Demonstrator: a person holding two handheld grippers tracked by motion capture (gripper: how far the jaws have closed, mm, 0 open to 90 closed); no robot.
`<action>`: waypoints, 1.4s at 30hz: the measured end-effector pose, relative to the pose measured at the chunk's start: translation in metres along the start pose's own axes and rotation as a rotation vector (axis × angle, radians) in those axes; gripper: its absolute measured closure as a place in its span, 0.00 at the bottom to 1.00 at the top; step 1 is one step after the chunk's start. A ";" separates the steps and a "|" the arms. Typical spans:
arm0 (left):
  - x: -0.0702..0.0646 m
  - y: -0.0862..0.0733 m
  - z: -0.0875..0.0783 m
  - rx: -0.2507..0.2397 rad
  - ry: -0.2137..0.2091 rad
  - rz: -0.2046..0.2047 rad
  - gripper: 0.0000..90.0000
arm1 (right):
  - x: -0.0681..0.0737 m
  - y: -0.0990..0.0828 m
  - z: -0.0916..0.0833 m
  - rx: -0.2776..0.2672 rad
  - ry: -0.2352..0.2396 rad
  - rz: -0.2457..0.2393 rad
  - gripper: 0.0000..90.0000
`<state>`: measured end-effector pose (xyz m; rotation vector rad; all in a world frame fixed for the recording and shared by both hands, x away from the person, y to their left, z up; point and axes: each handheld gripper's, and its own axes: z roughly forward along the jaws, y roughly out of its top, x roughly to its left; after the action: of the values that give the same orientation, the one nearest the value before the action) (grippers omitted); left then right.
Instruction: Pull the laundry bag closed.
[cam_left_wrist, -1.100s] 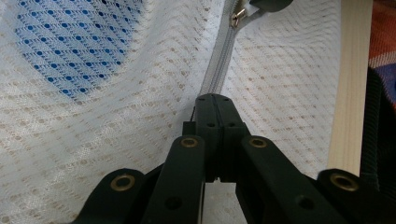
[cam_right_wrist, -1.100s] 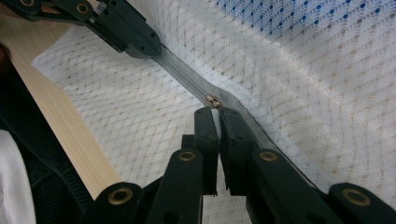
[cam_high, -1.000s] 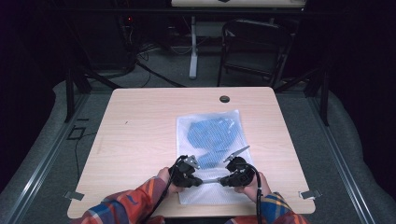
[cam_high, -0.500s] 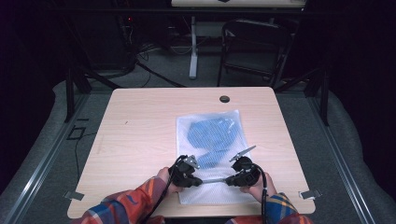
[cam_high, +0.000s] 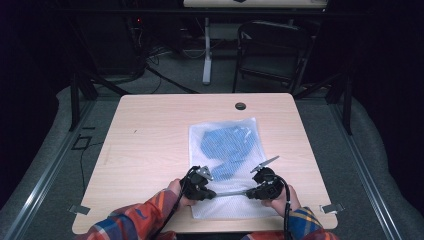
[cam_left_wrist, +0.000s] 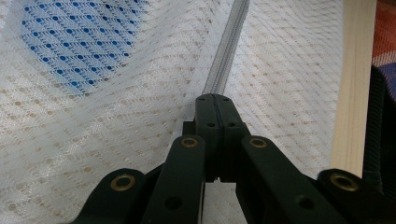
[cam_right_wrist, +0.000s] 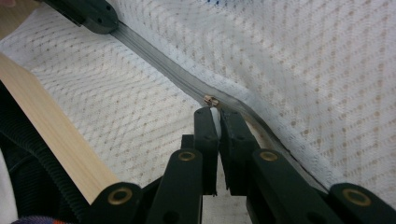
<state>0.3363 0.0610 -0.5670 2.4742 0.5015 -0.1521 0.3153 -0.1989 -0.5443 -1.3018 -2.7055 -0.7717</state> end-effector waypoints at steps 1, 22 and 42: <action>0.000 0.000 0.000 0.004 0.004 0.001 1.00 | 0.000 0.000 0.000 -0.008 0.012 0.011 0.96; -0.008 0.013 0.006 -0.035 -0.014 0.042 0.96 | -0.004 -0.004 -0.003 0.003 -0.015 0.014 0.96; -0.009 0.021 0.018 -0.014 -0.011 0.035 1.00 | -0.004 -0.006 -0.003 0.025 -0.022 0.016 0.97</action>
<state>0.3358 0.0322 -0.5683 2.4661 0.4528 -0.1475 0.3127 -0.2069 -0.5450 -1.3330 -2.7086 -0.7239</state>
